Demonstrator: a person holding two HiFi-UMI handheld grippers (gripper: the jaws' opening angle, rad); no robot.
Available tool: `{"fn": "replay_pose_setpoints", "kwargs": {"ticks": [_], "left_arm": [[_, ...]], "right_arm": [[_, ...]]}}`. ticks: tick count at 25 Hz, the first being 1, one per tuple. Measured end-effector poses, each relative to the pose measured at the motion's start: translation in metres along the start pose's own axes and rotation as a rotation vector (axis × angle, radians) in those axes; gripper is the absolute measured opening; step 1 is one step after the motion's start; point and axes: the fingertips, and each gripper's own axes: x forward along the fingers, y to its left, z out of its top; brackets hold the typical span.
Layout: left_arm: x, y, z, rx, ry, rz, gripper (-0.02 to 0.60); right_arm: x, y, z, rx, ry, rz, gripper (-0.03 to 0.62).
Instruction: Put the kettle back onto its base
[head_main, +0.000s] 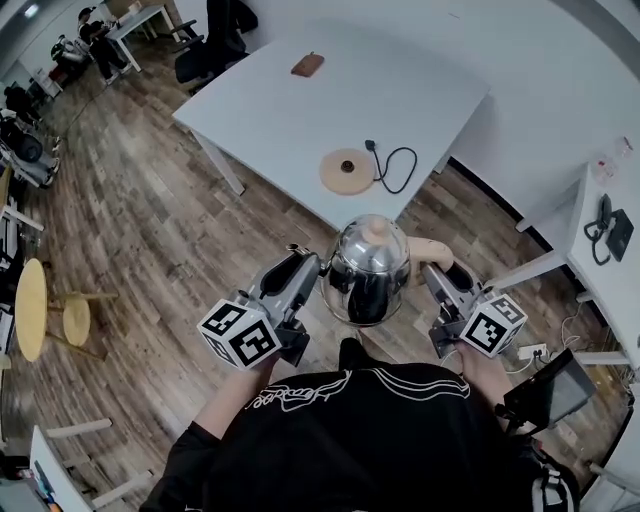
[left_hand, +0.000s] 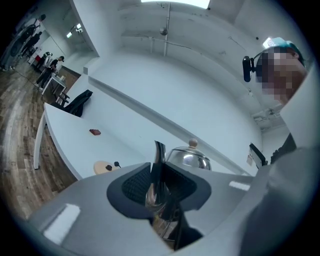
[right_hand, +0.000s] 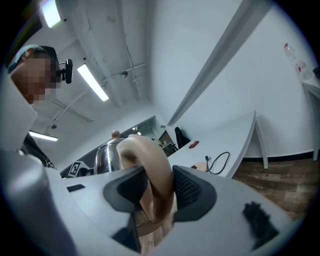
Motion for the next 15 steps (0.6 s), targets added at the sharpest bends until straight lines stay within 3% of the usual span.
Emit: {"fn": "replay_pose_setpoints", "kwargs": {"ticks": [8,15], "left_arm": [[0.121,0.121,0.068,-0.021,0.025,0.051,0.091],[0.135,0.142,0.059,0.070,0.078,0.020,0.089]], "right_arm": [[0.147,-0.096,0.062,-0.033,0.070,0.013,0.156],[0.166,-0.110,0.059,-0.158,0.081,0.031,0.155]]}}
